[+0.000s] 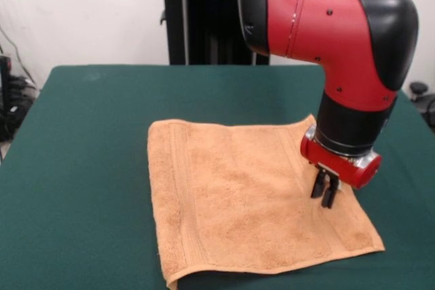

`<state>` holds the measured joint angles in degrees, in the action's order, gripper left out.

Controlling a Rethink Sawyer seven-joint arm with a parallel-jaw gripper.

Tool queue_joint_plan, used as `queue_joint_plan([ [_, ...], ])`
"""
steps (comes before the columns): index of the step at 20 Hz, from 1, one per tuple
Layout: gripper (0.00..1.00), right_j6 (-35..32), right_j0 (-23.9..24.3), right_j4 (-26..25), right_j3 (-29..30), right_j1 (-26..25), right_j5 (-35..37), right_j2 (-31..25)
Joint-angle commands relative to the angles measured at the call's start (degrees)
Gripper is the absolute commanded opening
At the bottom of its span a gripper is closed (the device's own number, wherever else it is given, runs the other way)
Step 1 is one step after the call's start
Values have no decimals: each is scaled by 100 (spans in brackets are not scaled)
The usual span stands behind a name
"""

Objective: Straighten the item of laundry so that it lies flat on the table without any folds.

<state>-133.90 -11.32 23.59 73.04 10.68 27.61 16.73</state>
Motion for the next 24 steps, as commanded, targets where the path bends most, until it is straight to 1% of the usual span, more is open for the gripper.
queue_joint_plan([
  [1, 0, 1251, 327, -1091, -752, -74, 2262, -473],
  [4, 0, 1146, 394, -1192, -658, -39, 2182, -643],
  [8, 0, 732, 374, -1247, -428, 47, 2183, -892],
  [11, 0, 460, 315, -1242, -303, 28, 1877, -1063],
  [16, 0, 92, 172, -1230, -259, 85, 1904, -1111],
  [24, 0, -129, 127, -1182, -234, 118, 1924, -1185],
])
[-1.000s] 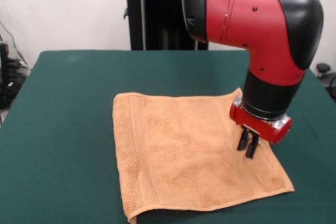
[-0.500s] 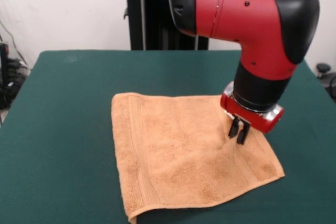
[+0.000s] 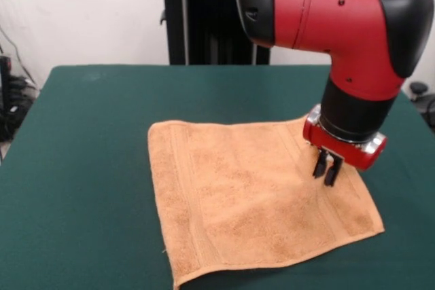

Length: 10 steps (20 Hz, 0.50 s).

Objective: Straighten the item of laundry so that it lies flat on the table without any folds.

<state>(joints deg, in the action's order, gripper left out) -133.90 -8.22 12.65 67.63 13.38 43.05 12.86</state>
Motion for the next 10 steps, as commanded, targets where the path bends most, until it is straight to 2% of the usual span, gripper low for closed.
queue_joint_plan([
  [1, 0, -162, -196, -73, 338, -135, 341, -809],
  [10, 0, -429, -282, 70, 435, -134, 216, -863],
])
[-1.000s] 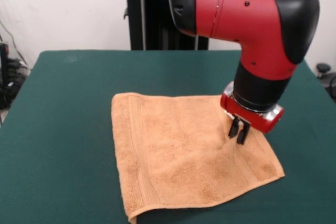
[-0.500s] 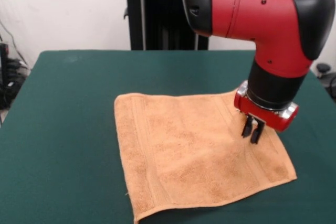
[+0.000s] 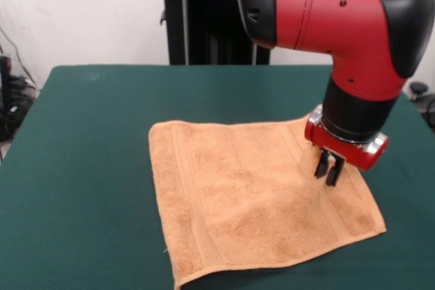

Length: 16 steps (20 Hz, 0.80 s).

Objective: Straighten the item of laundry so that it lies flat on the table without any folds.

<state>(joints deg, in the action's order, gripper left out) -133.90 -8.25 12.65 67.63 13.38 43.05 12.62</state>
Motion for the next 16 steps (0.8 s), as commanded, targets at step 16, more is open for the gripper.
queue_joint_plan([
  [16, 0, -1150, -719, 441, 213, -265, 330, -699],
])
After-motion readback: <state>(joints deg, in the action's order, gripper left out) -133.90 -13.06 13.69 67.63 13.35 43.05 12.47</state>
